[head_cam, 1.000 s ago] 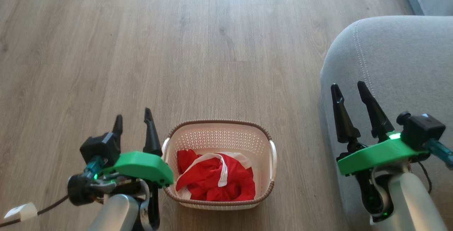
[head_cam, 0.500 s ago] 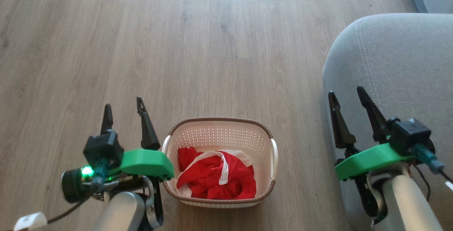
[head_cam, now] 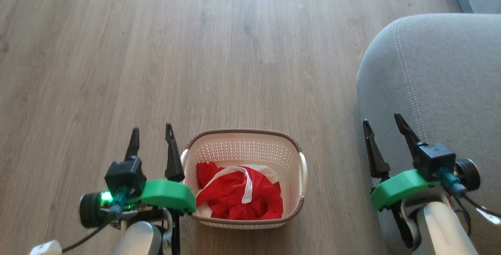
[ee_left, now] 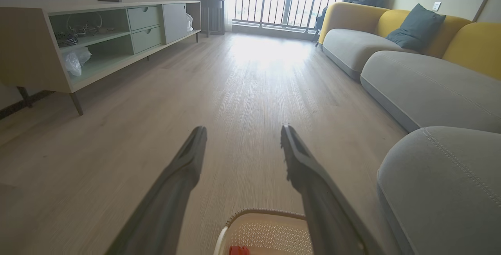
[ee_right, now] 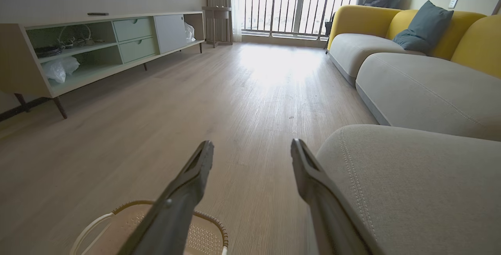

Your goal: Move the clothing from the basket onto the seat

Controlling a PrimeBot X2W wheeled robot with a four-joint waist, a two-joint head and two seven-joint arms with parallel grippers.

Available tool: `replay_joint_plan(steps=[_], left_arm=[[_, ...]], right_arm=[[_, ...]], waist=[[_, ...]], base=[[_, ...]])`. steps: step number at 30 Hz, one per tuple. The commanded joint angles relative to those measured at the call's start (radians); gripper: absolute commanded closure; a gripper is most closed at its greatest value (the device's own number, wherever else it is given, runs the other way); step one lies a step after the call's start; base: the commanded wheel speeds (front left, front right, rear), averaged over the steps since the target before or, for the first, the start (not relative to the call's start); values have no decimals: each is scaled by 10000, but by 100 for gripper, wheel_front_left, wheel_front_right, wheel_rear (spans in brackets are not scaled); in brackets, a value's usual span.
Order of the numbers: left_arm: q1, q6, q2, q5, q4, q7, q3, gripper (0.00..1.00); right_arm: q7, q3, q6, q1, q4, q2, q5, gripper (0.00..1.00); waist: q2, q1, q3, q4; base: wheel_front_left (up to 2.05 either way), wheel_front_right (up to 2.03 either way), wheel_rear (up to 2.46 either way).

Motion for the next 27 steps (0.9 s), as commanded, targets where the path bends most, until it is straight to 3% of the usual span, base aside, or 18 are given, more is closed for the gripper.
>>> replay_joint_plan(steps=[1,7,10,27], left_arm=[[-212,-352,-108,217,-116,-145,475,0],[-62,-1836,-238,427,399,-321,824,0],[-28,-2141,-242,304,426,-369,852,0],[5,-2409,-245,33,491,-370,846,0]], right_arm=[[-191,126,-2,-390,-232,83,-393,0],[-369,139,-2,-498,-123,124,-1209,0],[-417,147,-2,-519,-107,135,-1415,0],[-417,234,-2,-561,73,151,-1328,0]], waist=[[0,-1,-37,12],[0,-1,-103,39],[0,-1,-116,54],[0,-1,-162,22]], base=[[0,0,0],[0,0,0],[0,0,0],[0,0,0]])
